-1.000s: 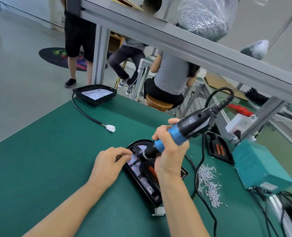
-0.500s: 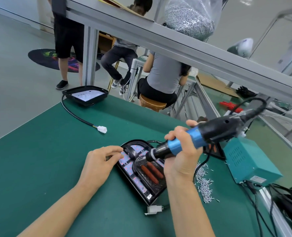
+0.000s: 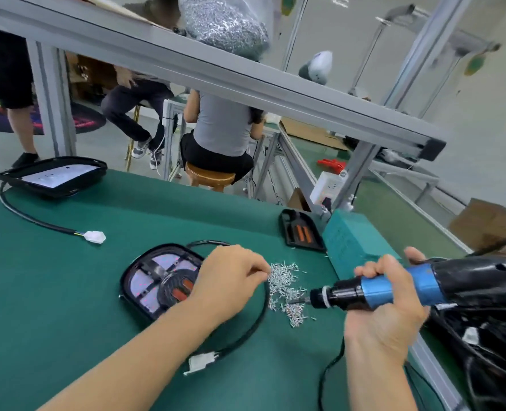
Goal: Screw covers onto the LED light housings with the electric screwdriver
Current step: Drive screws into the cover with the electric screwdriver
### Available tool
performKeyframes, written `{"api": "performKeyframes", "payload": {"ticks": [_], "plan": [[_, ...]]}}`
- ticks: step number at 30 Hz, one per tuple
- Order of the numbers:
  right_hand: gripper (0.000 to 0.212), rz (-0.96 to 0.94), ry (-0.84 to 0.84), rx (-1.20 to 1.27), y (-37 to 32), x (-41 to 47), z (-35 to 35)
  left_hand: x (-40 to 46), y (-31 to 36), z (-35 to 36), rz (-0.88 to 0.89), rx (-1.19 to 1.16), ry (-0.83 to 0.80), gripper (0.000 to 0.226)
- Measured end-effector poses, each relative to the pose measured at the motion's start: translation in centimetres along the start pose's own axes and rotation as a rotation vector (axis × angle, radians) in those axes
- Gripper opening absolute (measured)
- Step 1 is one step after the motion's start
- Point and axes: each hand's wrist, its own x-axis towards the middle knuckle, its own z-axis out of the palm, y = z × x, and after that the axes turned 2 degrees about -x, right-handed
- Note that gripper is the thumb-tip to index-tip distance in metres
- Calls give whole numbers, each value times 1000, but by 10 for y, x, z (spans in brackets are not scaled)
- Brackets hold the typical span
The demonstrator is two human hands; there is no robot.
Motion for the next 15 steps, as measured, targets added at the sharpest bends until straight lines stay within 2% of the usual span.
{"api": "performKeyframes", "payload": {"ticks": [5, 7, 10, 12, 15], "plan": [[31, -56, 57, -13, -10, 10, -15, 26, 22, 68, 41, 538, -283, 21], [31, -52, 58, 14, -15, 14, -19, 21, 19, 82, 15, 620, -358, 22], [29, -16, 53, 61, -19, 21, -22, 17, 10, 88, 29, 677, -384, 23], [28, 11, 60, 80, -21, 23, -23, 16, 11, 84, 45, 653, -350, 23], [27, 74, 47, 149, -23, 24, -23, 15, 19, 68, -15, 279, -216, 20]]}}
